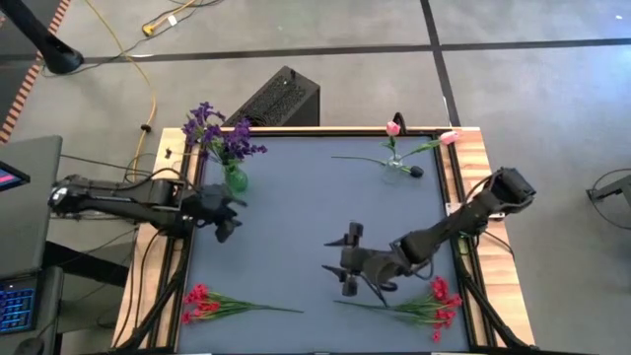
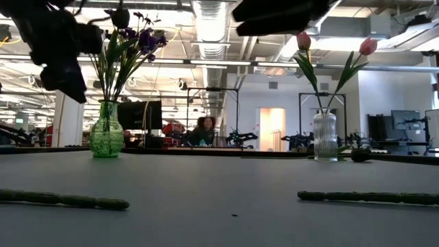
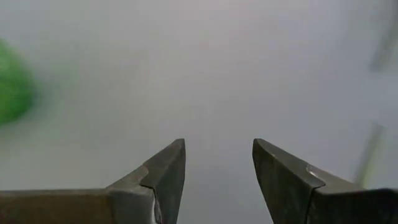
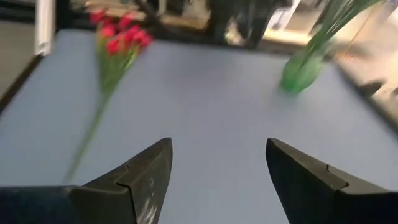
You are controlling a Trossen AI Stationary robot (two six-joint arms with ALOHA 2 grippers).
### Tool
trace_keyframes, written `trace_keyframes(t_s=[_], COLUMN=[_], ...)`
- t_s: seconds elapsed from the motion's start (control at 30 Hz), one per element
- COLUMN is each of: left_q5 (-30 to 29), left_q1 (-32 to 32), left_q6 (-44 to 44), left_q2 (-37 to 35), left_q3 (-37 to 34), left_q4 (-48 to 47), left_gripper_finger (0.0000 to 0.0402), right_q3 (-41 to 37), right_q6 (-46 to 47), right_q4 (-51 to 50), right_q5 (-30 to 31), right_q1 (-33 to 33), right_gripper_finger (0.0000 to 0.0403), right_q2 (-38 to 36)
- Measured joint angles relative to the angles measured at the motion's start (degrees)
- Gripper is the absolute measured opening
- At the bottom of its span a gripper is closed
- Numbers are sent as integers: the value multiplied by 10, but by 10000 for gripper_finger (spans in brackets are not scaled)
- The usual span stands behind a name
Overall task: Sort flowers into vase by color
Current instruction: Put the black flower into the green vase
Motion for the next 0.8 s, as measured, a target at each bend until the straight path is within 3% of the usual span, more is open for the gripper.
trace_keyframes(t_s=[0.23, 0.5, 0.8], left_q5=[-49, -160, -179], left_q1=[-162, -335, -426], left_q6=[-32, -50, -8], left_q2=[7, 69, 211], left_q3=[0, 0, 0], left_q4=[77, 144, 271], left_gripper_finger=[175, 175, 175], right_q3=[50, 57, 57], right_q6=[184, 376, 415], right_q4=[-167, -250, -292], right_q5=[-99, -116, -118], right_q1=[50, 128, 175], right_gripper_finger=[286, 286, 286], right_q2=[0, 7, 70])
